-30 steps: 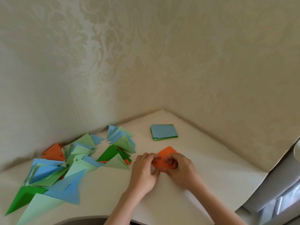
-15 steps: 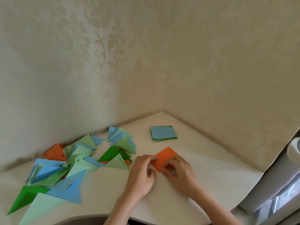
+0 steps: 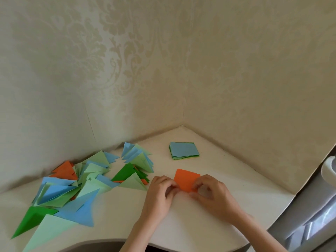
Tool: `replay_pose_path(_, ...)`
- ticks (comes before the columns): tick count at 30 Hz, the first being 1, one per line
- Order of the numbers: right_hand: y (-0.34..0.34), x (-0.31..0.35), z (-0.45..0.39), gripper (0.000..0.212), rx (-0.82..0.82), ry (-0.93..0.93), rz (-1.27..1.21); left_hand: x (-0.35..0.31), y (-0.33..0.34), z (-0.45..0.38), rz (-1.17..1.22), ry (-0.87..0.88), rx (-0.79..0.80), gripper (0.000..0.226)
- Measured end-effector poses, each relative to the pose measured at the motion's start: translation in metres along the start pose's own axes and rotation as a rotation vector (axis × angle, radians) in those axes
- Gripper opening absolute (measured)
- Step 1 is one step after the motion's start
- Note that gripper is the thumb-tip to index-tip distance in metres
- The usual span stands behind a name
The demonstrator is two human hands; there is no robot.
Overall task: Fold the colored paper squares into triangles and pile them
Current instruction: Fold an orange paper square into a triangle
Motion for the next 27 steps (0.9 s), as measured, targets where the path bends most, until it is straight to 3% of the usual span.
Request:
replay_pose_path(7,0.008,0.000,-0.006,0.019,-0.176,0.029,0.106,-0.001,0.000,-0.004,0.014,-0.046,-0.024,0.011)
replay_pose_path(14,0.013,0.002,-0.007,0.029,-0.240,0.046,0.143,-0.001,0.008,-0.008,-0.094,-0.044,-0.073,0.030)
replay_pose_path(19,0.015,-0.003,-0.010,0.030,-0.225,0.090,0.094,0.003,0.010,-0.011,-0.102,-0.079,-0.065,0.034)
replay_pose_path(27,0.018,-0.009,-0.015,0.029,-0.032,0.167,0.049,0.014,0.005,-0.009,0.044,-0.149,-0.048,0.029)
Point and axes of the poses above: each hand's wrist, its own z-axis away from the middle knuckle, its own y-axis out of the palm, x = y × z, the point moved 8 cm from there along -z, towards the middle knuckle, and after that the axes turned 6 degrees about z, right-handed, at the moved point
